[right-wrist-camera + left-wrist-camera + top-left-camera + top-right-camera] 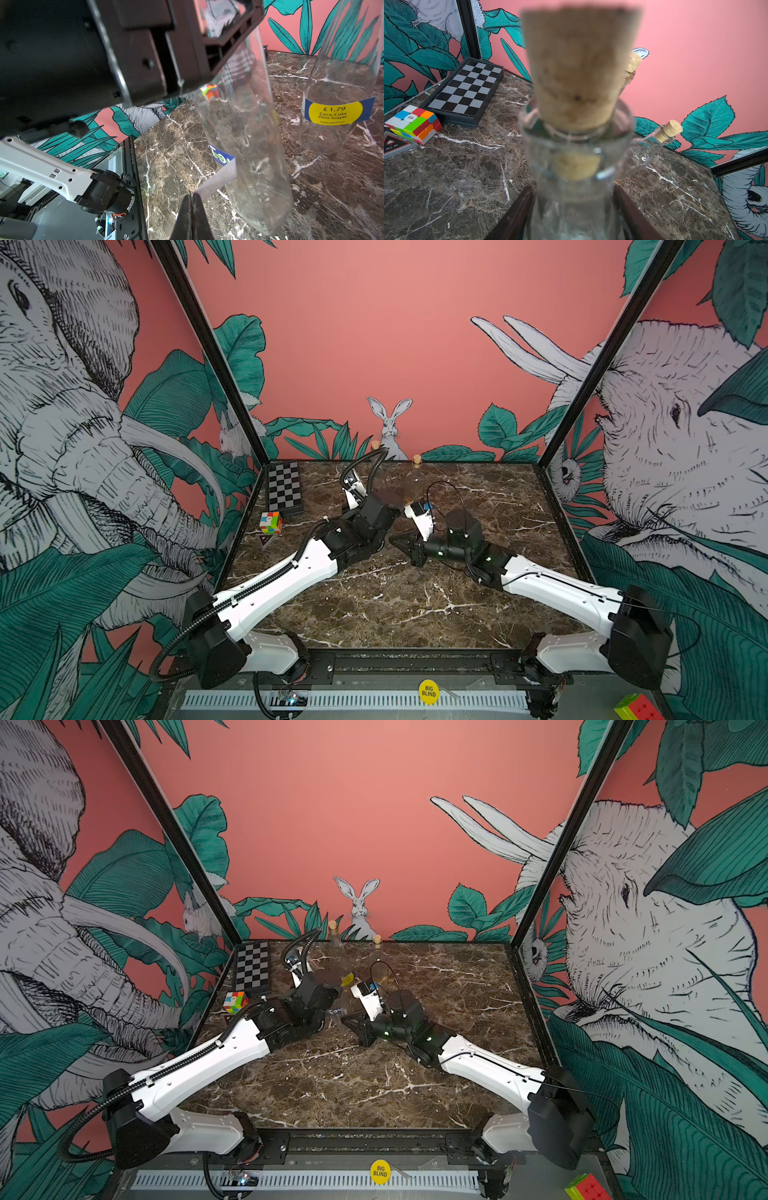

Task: Remove the label from the bottle
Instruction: Tear open the label from the bottle.

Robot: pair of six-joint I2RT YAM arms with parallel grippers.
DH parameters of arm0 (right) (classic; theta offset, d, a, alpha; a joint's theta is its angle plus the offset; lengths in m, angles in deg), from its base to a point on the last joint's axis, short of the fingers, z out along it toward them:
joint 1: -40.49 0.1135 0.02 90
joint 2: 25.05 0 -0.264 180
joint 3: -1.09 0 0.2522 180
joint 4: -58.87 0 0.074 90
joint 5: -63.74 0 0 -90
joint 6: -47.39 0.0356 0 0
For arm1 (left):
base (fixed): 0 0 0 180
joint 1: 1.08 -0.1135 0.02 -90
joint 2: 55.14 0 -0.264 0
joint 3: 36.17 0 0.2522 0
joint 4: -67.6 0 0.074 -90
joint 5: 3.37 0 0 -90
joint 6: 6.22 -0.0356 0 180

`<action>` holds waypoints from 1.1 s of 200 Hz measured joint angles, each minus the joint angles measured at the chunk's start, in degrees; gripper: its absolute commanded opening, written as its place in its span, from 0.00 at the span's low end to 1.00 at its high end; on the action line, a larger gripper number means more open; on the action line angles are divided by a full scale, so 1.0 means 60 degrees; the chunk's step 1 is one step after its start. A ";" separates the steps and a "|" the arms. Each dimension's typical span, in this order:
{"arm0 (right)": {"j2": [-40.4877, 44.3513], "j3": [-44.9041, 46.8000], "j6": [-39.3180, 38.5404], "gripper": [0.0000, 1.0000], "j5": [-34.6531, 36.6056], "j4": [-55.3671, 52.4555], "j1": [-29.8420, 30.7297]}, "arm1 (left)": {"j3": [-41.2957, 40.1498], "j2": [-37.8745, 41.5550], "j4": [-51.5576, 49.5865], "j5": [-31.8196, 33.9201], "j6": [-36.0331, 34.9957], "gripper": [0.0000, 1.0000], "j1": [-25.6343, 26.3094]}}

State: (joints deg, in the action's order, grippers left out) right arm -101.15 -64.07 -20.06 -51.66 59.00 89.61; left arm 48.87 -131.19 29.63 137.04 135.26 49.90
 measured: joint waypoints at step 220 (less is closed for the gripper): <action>-0.0299 -0.0087 0.0051 0.00 0.0138 0.0102 0.0510 | -0.0069 0.0000 -0.0208 0.0251 0.0251 0.00 0.0007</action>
State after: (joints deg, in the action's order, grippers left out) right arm -102.94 -64.59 -19.76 -50.83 59.61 92.67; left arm 48.46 -131.19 28.39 138.55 136.77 49.95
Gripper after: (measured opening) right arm 0.047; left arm 0.583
